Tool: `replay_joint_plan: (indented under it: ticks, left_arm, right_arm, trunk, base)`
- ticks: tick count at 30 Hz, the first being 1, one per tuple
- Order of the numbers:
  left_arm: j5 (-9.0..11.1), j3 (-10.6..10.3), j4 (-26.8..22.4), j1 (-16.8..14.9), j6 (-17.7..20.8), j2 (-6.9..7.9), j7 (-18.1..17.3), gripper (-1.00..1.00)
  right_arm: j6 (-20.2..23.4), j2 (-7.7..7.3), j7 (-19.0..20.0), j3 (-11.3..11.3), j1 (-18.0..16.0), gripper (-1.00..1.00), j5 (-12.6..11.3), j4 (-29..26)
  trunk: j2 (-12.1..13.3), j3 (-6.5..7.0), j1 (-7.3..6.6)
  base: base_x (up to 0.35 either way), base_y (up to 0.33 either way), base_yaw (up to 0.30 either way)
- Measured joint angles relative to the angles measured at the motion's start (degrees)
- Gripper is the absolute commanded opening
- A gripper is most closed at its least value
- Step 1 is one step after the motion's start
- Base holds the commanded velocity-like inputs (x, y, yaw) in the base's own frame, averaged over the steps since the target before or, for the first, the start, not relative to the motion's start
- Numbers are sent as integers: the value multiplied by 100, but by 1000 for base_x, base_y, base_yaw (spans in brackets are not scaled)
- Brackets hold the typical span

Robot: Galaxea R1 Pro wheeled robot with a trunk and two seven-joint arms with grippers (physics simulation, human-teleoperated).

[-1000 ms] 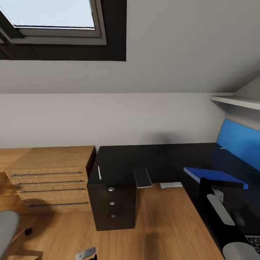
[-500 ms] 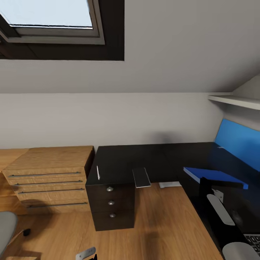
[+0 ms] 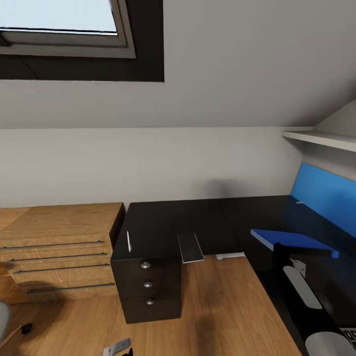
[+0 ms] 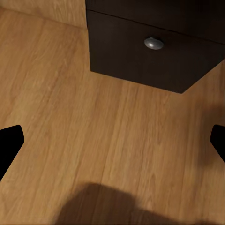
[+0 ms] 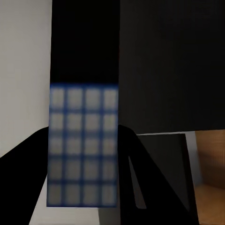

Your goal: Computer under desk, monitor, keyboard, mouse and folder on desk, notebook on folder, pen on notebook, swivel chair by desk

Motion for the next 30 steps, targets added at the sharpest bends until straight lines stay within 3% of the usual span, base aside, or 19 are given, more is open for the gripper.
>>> replay_joint_plan:
  ticks: [4, 7, 10, 11, 13, 19, 21, 22, 25, 26, 28, 30]
  left_arm:
    - [0, 0, 0, 1, -6, 2, -2, 100]
    - [0, 0, 0, 1, -4, -3, -2, 100]
    - [0, 2, -5, 1, -24, -2, 2, 100]
    - [6, 7, -8, 1, -188, 1, 0, 100]
    - [20, 5, -8, 1, -493, 0, -8, 100]
    - [22, -8, -93, 0, -699, 13, -27, 100]
    - [30, -15, -469, -2, -651, 97, -34, 100]
    - [33, -25, -630, -1, -590, 146, -33, 100]
    - [43, -54, -1145, 20, 81, 248, -18, 100]
    - [48, -54, -1322, 51, 461, 292, -4, 100]
    - [66, -55, -1707, 91, 1235, 481, 14, 100]
    - [263, -73, -2172, 129, 1728, 742, 14, 100]
  right_arm:
    - [286, -15, -22, -3, 0, -100, 5, 23]
    - [427, -17, -32, -137, 0, -100, 3, 183]
    - [483, -18, -87, -432, 0, -100, -12, 286]
    - [559, -10, -121, -637, 0, -100, -78, 305]
    - [692, 4, -136, -755, 0, -100, -155, 318]
    - [764, 7, -152, -822, 0, -100, -182, 326]
    - [770, -7, -154, -805, 0, -100, -183, 325]
    - [770, -11, -151, -800, 0, -100, -182, 325]
    - [808, -17, -154, -779, -1, -100, -178, 322]
    - [848, -17, -154, -775, -1, -100, -175, 324]
    - [934, -18, -153, -769, -4, -100, -172, 324]
    - [1011, -14, -152, -752, -7, -100, -162, 321]
  trunk:
    - [0, 0, 1]
    - [0, 0, 1]
    - [0, 0, 1]
    - [0, 0, 1]
    - [0, 0, 1]
    - [0, 0, 1]
    - [0, 0, 1]
    - [0, 0, 1]
    - [0, 0, 1]
    - [0, 0, 1]
    - [0, 0, 1]
    - [-78, -35, 44]
  base:
    - [19, 0, 0]
    - [3, 0, 0]
    - [0, 0, 0]
    - [0, 0, 0]
    - [0, 0, 0]
    - [0, 0, 0]
    - [0, 0, 0]
    - [0, 0, 0]
    - [0, 0, 0]
    - [0, 0, 0]
    - [0, 0, 0]
    - [0, 0, 0]
